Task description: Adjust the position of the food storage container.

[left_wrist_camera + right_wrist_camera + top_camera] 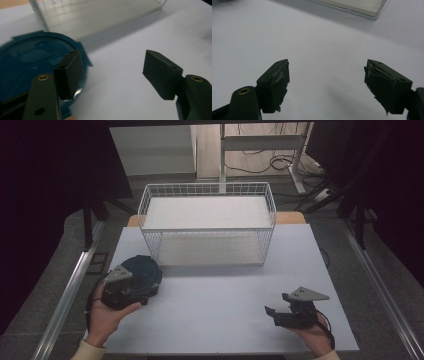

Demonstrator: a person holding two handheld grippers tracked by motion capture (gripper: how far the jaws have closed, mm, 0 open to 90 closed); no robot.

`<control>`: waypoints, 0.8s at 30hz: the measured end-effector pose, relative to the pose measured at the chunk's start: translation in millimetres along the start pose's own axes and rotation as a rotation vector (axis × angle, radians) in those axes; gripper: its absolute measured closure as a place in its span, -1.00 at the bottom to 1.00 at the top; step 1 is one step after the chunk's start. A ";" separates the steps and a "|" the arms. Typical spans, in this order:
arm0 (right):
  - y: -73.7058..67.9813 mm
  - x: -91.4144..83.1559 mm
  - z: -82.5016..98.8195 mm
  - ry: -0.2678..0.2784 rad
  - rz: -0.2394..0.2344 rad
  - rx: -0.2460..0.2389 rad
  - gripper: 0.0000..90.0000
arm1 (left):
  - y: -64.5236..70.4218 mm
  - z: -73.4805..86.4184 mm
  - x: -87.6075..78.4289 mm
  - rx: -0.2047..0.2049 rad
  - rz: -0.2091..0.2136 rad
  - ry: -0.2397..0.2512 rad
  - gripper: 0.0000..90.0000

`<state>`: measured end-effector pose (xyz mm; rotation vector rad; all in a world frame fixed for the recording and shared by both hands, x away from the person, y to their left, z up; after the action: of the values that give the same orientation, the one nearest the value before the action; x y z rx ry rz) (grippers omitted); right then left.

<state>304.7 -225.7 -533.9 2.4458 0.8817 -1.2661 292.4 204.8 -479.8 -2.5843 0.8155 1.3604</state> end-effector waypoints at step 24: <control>5.5 5.8 3.9 -0.021 0.020 0.011 -0.55 | -122.7 -25.0 2.9 -0.237 -0.089 -0.100 0.30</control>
<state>308.0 -229.5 -541.2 2.4394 0.8444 -1.2905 374.2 299.6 -485.4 -2.6588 0.5480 1.6325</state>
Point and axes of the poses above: each handheld gripper's, and its own axes: x roughly forward along the jaws, z roughly out of its underside, y roughly to its right, the point moved 7 cm from there along x, roughly forward along the jaws, and after that the axes turned 15 degrees about -y, right-handed, at the moved point
